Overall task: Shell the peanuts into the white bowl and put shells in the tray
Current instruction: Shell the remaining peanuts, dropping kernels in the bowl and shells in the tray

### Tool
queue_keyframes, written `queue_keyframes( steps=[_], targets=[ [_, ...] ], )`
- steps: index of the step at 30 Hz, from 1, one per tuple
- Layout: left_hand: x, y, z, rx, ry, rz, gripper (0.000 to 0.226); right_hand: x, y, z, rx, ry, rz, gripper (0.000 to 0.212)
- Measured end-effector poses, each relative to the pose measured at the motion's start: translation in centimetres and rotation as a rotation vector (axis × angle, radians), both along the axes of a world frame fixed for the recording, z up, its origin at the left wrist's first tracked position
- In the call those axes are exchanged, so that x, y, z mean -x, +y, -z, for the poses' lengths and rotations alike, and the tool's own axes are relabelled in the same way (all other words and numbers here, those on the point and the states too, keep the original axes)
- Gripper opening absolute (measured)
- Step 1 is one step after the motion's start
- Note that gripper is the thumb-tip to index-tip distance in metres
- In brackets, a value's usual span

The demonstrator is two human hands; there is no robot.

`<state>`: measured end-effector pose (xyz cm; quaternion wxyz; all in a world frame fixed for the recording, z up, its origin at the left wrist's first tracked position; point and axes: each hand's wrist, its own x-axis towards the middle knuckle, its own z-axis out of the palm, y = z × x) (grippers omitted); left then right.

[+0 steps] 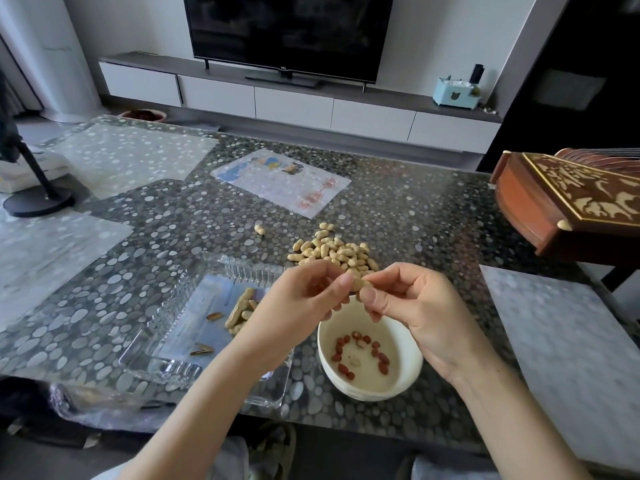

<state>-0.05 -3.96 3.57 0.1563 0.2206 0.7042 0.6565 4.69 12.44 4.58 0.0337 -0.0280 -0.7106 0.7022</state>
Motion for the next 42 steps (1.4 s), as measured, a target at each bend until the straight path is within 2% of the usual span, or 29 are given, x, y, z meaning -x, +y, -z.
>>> queue_keyframes(
  steps=[4, 7, 10, 13, 18, 20, 24, 28, 32, 34, 36, 38, 42],
  targets=[
    [-0.2, 0.2, 0.1, -0.032, -0.065, 0.103, 0.022, -0.9, 0.3, 0.3, -0.272, 0.018, -0.01, 0.044],
    [-0.4, 0.6, 0.3, -0.049, -0.098, 0.155, 0.021, -1.4, 0.2, 0.3, -0.475, 0.069, -0.107, 0.056],
    [-0.8, 1.0, 0.3, -0.092, -0.151, 0.146, 0.012, -1.6, -0.4, 0.5, -0.457, 0.15, -0.121, 0.05],
    [-1.0, 1.2, 0.3, -0.09, -0.166, 0.097, 0.017, -1.7, -0.7, 0.7, -0.398, 0.173, -0.097, 0.041],
    [-1.0, 1.4, 0.4, -0.068, -0.218, 0.067, 0.017, -1.6, -0.6, 1.1, -0.339, 0.11, -0.073, 0.032],
    [-0.7, 1.3, 0.5, -0.067, -0.253, 0.081, 0.017, -1.6, -0.4, 1.0, -0.336, 0.075, -0.129, 0.026],
    [-0.7, 1.3, 0.3, -0.114, -0.346, 0.096, 0.021, -1.7, -0.1, 1.0, -0.391, 0.107, -0.131, 0.026],
    [-1.5, 2.1, 0.1, -0.234, -0.474, 0.14, 0.023, -1.5, -0.8, 2.0, -0.57, 0.311, -0.002, 0.037],
    [-2.0, 2.9, 0.6, -0.251, -0.412, -0.009, 0.025, -1.0, -1.5, 2.6, -0.734, 0.404, 0.136, 0.04],
    [-2.2, 3.2, 1.0, -0.204, -0.354, -0.075, 0.027, -1.2, -1.9, 2.7, -0.699, 0.379, 0.156, 0.039],
    [-2.6, 3.2, 1.1, -0.173, -0.298, -0.091, 0.029, -1.4, -2.4, 2.8, -0.566, 0.308, 0.151, 0.037],
    [-2.7, 3.1, 1.1, -0.151, -0.239, -0.073, 0.03, -1.6, -2.8, 2.6, -0.428, 0.25, 0.151, 0.037],
    [-2.6, 2.8, 0.9, -0.108, -0.223, 0.001, 0.029, -2.0, -2.7, 1.9, -0.292, 0.16, 0.138, 0.038]
  ],
)
